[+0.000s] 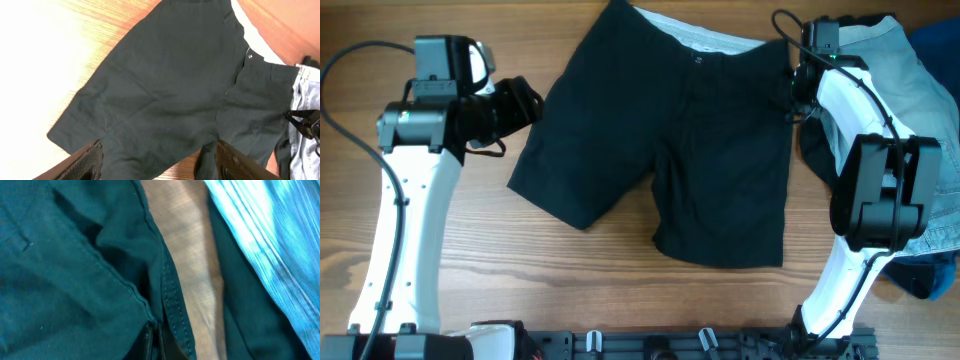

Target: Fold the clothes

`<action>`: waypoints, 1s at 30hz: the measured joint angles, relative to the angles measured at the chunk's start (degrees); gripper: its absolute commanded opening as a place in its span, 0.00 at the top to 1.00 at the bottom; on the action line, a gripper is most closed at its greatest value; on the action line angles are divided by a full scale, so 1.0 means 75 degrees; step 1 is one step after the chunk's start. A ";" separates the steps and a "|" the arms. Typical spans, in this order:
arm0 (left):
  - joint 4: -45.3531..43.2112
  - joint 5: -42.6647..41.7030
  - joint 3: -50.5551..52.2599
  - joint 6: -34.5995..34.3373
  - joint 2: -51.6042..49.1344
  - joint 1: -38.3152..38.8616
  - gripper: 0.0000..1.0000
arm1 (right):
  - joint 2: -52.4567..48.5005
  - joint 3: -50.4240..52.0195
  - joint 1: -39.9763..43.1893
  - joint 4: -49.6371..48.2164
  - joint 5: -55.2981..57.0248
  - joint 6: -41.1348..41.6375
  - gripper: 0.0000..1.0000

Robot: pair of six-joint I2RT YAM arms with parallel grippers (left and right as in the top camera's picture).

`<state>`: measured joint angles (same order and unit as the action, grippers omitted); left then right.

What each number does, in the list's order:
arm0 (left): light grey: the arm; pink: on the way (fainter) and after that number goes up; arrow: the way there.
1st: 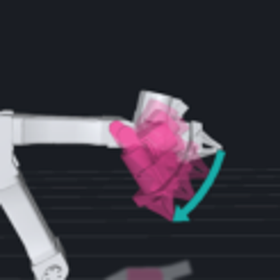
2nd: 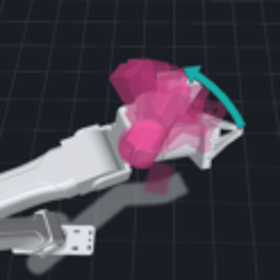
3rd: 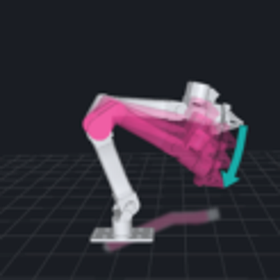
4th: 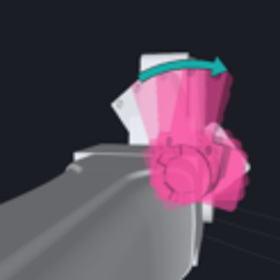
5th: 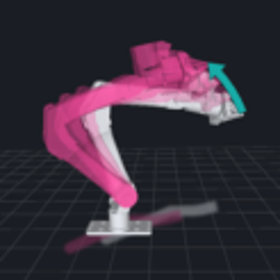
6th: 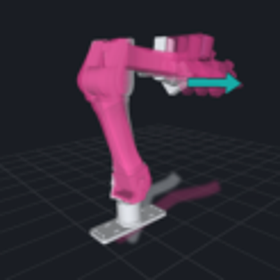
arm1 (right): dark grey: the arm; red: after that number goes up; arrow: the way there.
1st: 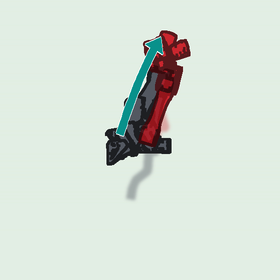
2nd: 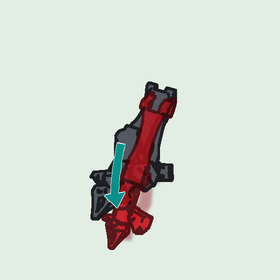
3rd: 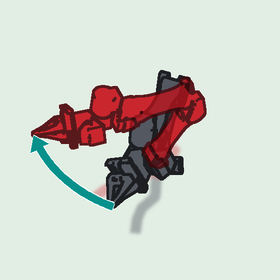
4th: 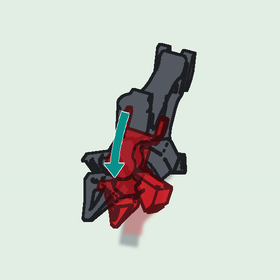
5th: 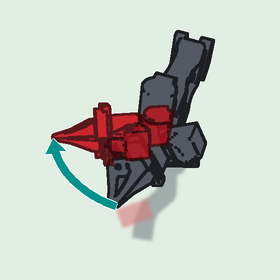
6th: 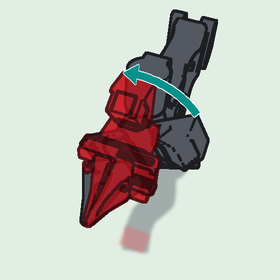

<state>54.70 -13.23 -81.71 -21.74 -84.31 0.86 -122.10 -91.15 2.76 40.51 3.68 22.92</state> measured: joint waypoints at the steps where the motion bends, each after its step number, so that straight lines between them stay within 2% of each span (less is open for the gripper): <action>1: 0.0000 0.0058 0.0000 0.0000 -0.0061 0.0099 0.28 | 0.0000 0.0000 0.0000 0.0082 0.0079 0.0058 0.16; 2: 0.0000 0.0093 0.0000 0.0000 -0.0122 0.0189 0.28 | 0.0000 0.0000 0.0000 0.0117 0.0125 0.0096 0.03; 3: 0.0009 0.0137 0.0000 0.0000 -0.0219 0.0300 0.29 | 0.0000 0.0000 0.0000 0.0184 0.0178 0.0122 0.00; 7: 0.0458 0.0227 0.0000 -0.0082 -0.0734 0.0560 0.31 | 0.0114 -0.0137 0.0000 0.0970 0.0169 -0.0026 0.00; 9: 0.1064 0.0443 0.0006 -0.0315 -0.1008 0.0574 0.30 | 0.0341 -0.0405 0.0000 0.1364 0.0079 -0.0187 0.00; 14: 0.1784 0.1212 0.0085 -0.0699 -0.1626 0.0571 0.17 | 0.1311 -0.0769 0.0000 0.1612 -0.0440 -0.0638 0.01; 16: 0.1661 0.1743 0.0286 -0.0804 -0.1941 0.0571 0.18 | 0.1469 -0.0819 -0.0006 0.1635 -0.0621 -0.0778 0.00; 20: 0.0487 0.2165 0.0697 -0.0487 -0.2465 0.0472 0.18 | 0.1454 -0.0816 -0.0006 0.1682 -0.0842 -0.1113 0.00; 24: -0.0434 0.2253 0.0784 0.0224 -0.2964 0.0076 0.20 | 0.1454 -0.0816 -0.0006 0.1684 -0.0892 -0.1291 0.01; 30: -0.0866 0.1912 0.0787 0.1457 -0.3494 -0.0478 0.27 | 0.1454 -0.0816 -0.0006 0.1673 -0.0895 -0.1311 0.01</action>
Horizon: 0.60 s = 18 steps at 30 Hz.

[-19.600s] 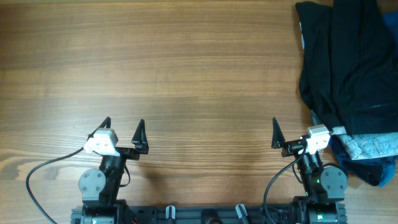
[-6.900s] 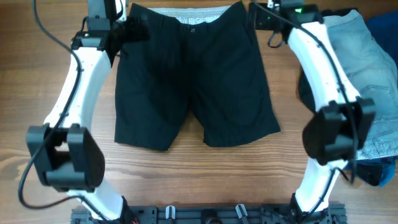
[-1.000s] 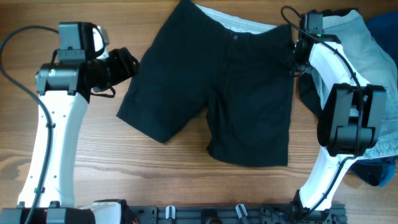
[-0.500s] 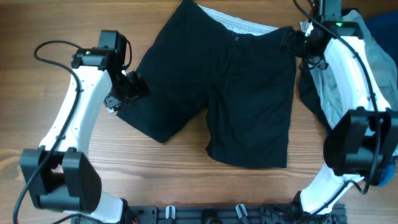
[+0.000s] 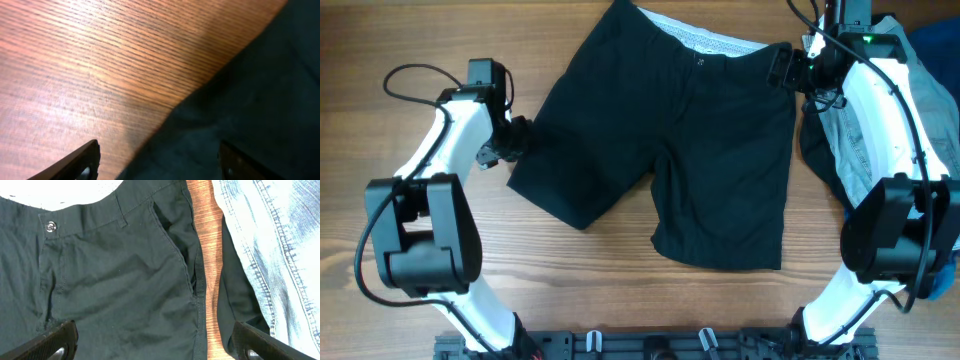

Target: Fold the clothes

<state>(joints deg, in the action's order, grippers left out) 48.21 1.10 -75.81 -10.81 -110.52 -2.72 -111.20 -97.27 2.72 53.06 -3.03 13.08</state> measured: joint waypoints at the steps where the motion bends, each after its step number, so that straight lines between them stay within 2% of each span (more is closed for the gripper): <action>1: -0.0012 -0.0172 0.0000 0.0248 -0.0096 -0.0050 0.27 | 0.0000 0.0000 0.0000 -0.0003 0.0000 0.0000 0.01; 3: -0.0015 -0.0431 0.0000 0.0621 -0.0271 -0.0055 0.30 | 0.0000 0.0000 0.0000 -0.0017 0.0000 0.0000 0.01; 4: -0.0015 -0.0527 0.0000 0.0726 -0.0350 -0.0052 0.36 | 0.0000 0.0000 0.0000 -0.0020 0.0000 0.0000 0.01; 5: -0.0015 -0.0589 0.0000 0.0790 -0.0428 -0.0047 0.47 | 0.0000 0.0000 0.0000 -0.0020 0.0000 0.0000 0.01; 6: -0.0017 -0.0667 0.0000 0.0921 -0.0545 -0.0047 0.66 | 0.0000 0.0000 0.0000 -0.0020 0.0000 0.0000 0.01; 9: -0.0032 -0.0813 -0.0009 0.1020 -0.0635 -0.0061 0.91 | 0.0000 0.0000 0.0000 -0.0020 0.0000 0.0000 0.01; 10: -0.0038 -0.0892 -0.0009 0.1052 -0.0644 -0.0061 0.96 | 0.0000 0.0000 0.0000 -0.0023 0.0000 0.0000 0.01; 15: -0.0070 -0.1116 -0.0006 0.1145 -0.0679 -0.0064 0.96 | 0.0000 0.0000 0.0000 -0.0023 -0.0003 0.0000 0.01; 18: -0.0551 -0.1102 0.0000 0.1119 -0.0679 -0.0108 0.96 | 0.0000 0.0000 0.0000 -0.0029 -0.0003 0.0000 0.02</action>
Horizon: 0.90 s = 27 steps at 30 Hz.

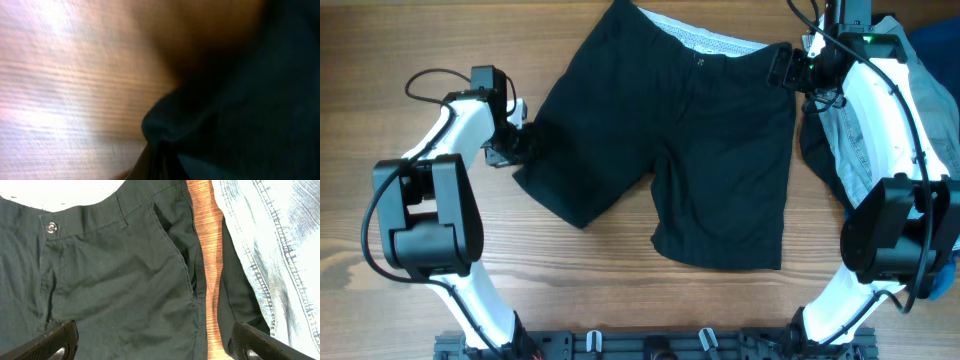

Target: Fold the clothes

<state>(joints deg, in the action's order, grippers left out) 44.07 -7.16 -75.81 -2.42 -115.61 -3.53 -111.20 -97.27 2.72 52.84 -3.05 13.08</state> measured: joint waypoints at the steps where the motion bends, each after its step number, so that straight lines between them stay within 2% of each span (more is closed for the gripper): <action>1: -0.0230 0.0044 0.0003 -0.0026 -0.0003 -0.0029 0.96 | 0.0000 0.0000 0.0000 -0.0012 0.0000 0.0000 0.02; 10: -0.3360 0.0402 0.0064 -0.0303 -0.0111 -0.0740 0.96 | 0.0000 0.0000 0.0000 0.0038 -0.0108 0.0000 0.02; 13: -0.4514 0.0449 0.0073 -0.0344 -0.0117 -0.0924 0.90 | 0.0000 0.0000 0.0000 0.0032 -0.0230 0.0000 0.02; 14: -0.4890 0.0460 0.0079 -0.0353 -0.0125 -0.0947 0.73 | 0.0000 0.0000 0.0000 0.0026 -0.0256 0.0000 0.02; 15: -0.5211 0.0490 0.0079 -0.0376 -0.0125 -0.0953 0.35 | 0.0000 0.0000 0.0000 -0.0032 -0.0315 0.0000 0.02; 16: -0.5438 0.0490 0.0076 -0.0370 -0.0125 -0.0953 0.09 | 0.0000 0.0000 0.0000 -0.0067 -0.0353 0.0000 0.02; 17: -0.5563 0.0495 0.0076 -0.0379 -0.0125 -0.0941 0.00 | 0.0000 0.0000 0.0000 -0.0105 -0.0391 0.0000 0.02; 21: -0.5246 0.0396 0.0076 -0.0565 -0.0125 -0.0901 0.00 | 0.0000 0.0000 0.0000 -0.0501 -0.0452 0.0000 0.01; 25: -0.3949 -0.0166 0.0058 -0.1265 -0.0032 -0.0895 0.00 | -0.0061 0.0000 0.0000 -0.1110 -0.0452 -0.0003 0.01; 27: -0.3179 -0.0804 0.0052 -0.1626 0.0306 -0.0895 0.00 | -0.0251 -0.0003 0.0000 -0.1498 -0.0452 -0.0061 0.01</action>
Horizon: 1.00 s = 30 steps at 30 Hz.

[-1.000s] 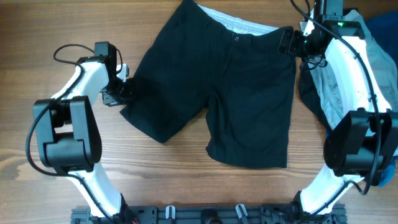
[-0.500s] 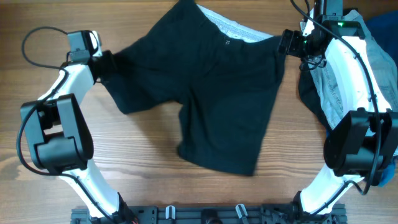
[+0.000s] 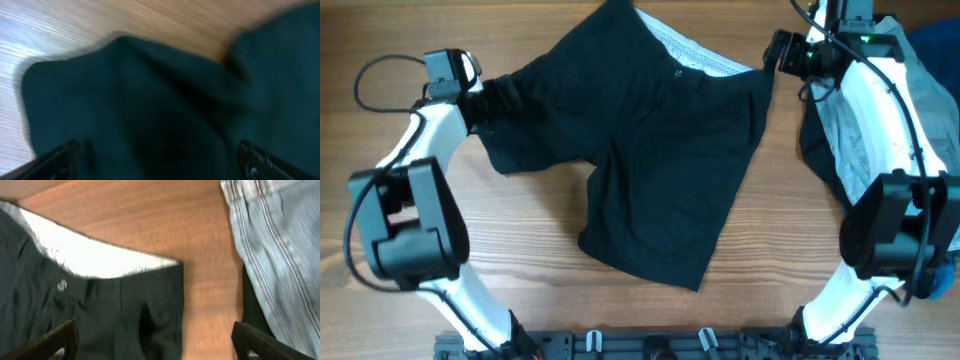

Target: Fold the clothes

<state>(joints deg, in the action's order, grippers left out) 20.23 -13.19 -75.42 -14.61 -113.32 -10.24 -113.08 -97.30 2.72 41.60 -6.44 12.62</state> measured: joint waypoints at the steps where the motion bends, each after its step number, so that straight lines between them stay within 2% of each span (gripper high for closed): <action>1: 0.0178 -0.0385 0.0000 -0.0122 0.0242 0.0000 0.00 | -0.0154 0.0000 0.0000 -0.0146 0.0003 -0.0058 0.01; 5: 0.1317 -0.1874 -0.0061 -0.0338 0.1553 0.0111 0.00 | -0.1119 0.0000 0.0000 -0.0641 -0.0012 -0.0504 0.03; 11: 0.2632 -0.2259 -0.0093 -0.0329 0.2241 0.0781 0.00 | -0.2090 0.0003 0.0000 -0.1014 -0.0029 -0.0787 0.08; 13: 0.2856 -0.2226 -0.0093 -0.0329 0.2238 0.1113 0.00 | -0.2282 0.0003 0.0000 -0.1163 -0.0032 -0.0854 0.23; 16: 0.2970 -0.1888 -0.0093 -0.0329 0.2238 0.1734 0.00 | -0.2302 0.0003 0.0000 -0.1349 -0.0221 -0.0938 0.68; 18: 0.2967 -0.1623 -0.0093 -0.0332 0.2238 0.2122 0.00 | -0.2302 0.0003 0.0000 -0.1396 -0.0326 -0.0944 0.91; 19: 0.2964 -0.1527 -0.0093 -0.0329 0.2238 0.2320 0.00 | -0.2302 0.0003 -0.0006 -0.1381 -0.0373 -0.0927 0.96; 24: 0.3034 -0.1355 -0.0093 -0.0329 0.2238 0.2859 0.00 | -0.2288 -0.0009 -0.0006 -0.0638 -0.0326 -0.0673 0.96; 30: 0.3279 -0.1023 -0.0093 -0.0329 0.2238 0.2859 0.00 | -0.1413 -0.0006 0.0041 0.1839 0.0871 0.0440 0.94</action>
<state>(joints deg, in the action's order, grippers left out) 44.82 -20.86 -76.12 -17.08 -96.53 11.20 -123.68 -97.34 3.03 55.40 0.10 15.92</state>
